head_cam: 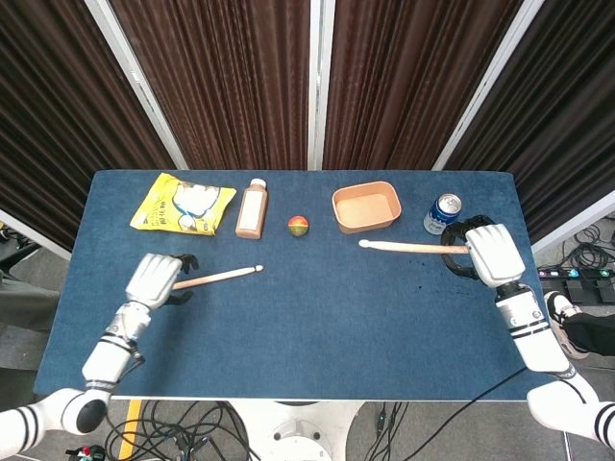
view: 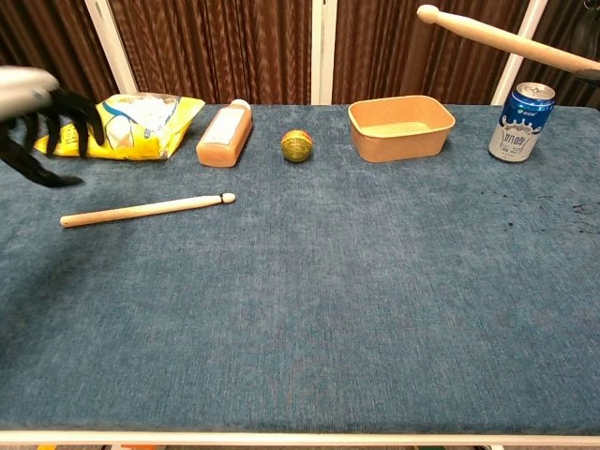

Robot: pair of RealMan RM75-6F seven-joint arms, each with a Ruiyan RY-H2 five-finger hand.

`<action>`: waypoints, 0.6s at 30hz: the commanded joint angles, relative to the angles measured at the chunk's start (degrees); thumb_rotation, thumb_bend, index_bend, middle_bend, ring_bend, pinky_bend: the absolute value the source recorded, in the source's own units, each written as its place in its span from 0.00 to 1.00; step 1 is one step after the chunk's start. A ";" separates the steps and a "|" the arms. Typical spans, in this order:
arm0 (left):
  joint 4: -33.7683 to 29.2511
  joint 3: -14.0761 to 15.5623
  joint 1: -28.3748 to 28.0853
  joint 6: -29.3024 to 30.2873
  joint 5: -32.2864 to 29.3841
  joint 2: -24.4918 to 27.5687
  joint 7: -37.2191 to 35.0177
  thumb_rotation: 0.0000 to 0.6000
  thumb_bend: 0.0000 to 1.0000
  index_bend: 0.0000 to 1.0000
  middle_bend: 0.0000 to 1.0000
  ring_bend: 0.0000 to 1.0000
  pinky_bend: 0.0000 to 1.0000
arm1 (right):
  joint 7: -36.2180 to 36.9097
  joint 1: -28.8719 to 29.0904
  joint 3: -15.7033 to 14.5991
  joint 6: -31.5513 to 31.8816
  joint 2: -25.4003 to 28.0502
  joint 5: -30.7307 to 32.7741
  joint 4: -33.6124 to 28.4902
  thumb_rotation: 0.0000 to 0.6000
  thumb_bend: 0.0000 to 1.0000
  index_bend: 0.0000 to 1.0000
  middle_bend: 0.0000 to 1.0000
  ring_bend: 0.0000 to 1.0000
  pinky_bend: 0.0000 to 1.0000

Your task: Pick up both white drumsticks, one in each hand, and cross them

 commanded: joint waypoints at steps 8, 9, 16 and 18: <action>9.75 1.14 -4.25 -2.04 -14.43 -9.51 11.64 1.00 0.26 0.41 0.49 0.56 0.62 | 1.72 -0.23 -0.97 -0.87 -1.35 -0.45 2.25 1.00 0.81 0.69 0.65 0.44 0.35; 10.23 1.15 -4.39 -2.10 -14.93 -9.81 11.75 1.00 0.26 0.41 0.49 0.56 0.62 | 1.73 -0.19 -1.05 -0.96 -1.50 -0.54 2.47 1.00 0.81 0.69 0.65 0.44 0.35; 13.92 1.24 -5.46 -1.86 -17.24 -12.18 12.77 1.00 0.27 0.41 0.49 0.56 0.62 | 1.80 -0.07 -1.22 -1.23 -2.25 -0.74 3.39 1.00 0.81 0.69 0.65 0.44 0.35; 14.93 1.38 -5.89 -2.10 -17.87 -12.65 13.40 1.00 0.27 0.41 0.49 0.56 0.62 | 1.92 -0.06 -1.21 -1.37 -2.32 -0.65 3.51 1.00 0.81 0.69 0.65 0.44 0.35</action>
